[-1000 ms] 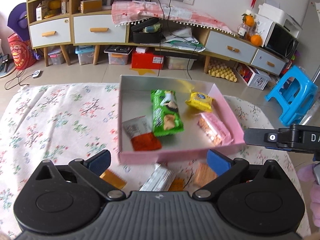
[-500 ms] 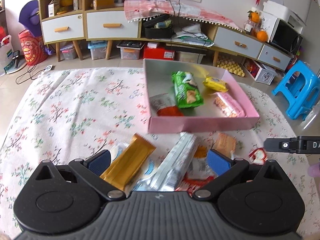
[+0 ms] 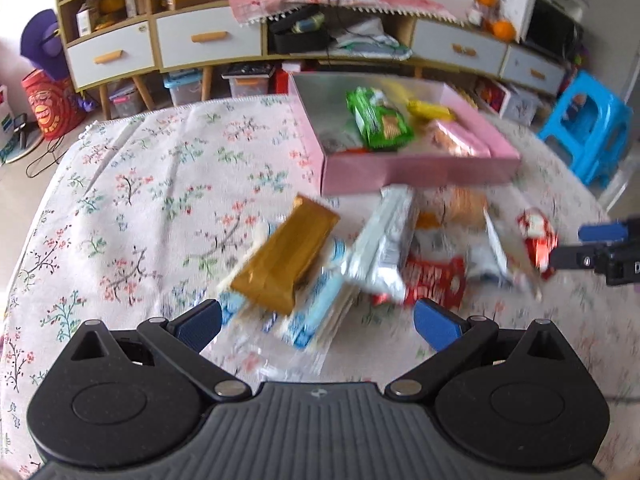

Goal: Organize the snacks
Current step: 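Withdraw both tools from the box back over the table, then grasp the white milk bar with the left tool while the right tool approaches the cream wafer packet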

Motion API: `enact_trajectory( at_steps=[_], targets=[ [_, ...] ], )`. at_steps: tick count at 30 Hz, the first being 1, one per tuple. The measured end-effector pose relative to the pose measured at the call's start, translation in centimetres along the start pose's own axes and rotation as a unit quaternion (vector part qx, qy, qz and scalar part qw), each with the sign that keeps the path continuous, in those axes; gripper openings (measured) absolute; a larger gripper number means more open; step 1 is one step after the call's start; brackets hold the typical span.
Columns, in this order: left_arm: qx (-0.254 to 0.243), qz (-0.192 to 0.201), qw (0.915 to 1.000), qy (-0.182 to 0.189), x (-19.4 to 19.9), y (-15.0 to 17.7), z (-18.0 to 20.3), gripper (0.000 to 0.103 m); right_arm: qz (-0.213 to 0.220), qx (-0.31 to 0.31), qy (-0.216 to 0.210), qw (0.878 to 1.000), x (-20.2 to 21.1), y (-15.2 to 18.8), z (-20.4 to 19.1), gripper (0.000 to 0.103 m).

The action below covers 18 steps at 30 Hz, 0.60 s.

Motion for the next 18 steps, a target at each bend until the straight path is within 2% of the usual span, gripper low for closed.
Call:
enact_trajectory(
  at_steps=[6, 10, 13, 18],
  targets=[
    [-0.039, -0.027, 0.9989, 0.005, -0.6, 1.7, 0.3, 0.101, 0.009, 0.066, -0.009, 0.998, -0.4, 0.7, -1.9, 0.087],
    [-0.049, -0.040, 0.9980, 0.004, -1.2, 2.1, -0.1, 0.094, 0.020, 0.115, -0.060, 0.991, -0.6, 0.9, -3.6, 0.087],
    [-0.057, -0.035, 0.9977, 0.004, -1.3, 2.2, -0.3, 0.088, 0.016, 0.152, -0.089, 0.984, -1.1, 1.1, -4.7, 0.087],
    [-0.060, -0.022, 0.9979, 0.009, -1.4, 1.7, -0.8, 0.081, -0.002, 0.155, -0.104, 0.982, -2.3, 1.2, -5.1, 0.087]
  ],
)
Point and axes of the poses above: each gripper's, at about its wrist camera, not at the fingertips, and x roughly against the way its jaws point, z to its right, y to its underside, the point moved 6 cm from there along -x, roughly the way its jaws point, and after that the axes turned 4 degrees about -z, right-handed, at the moved point
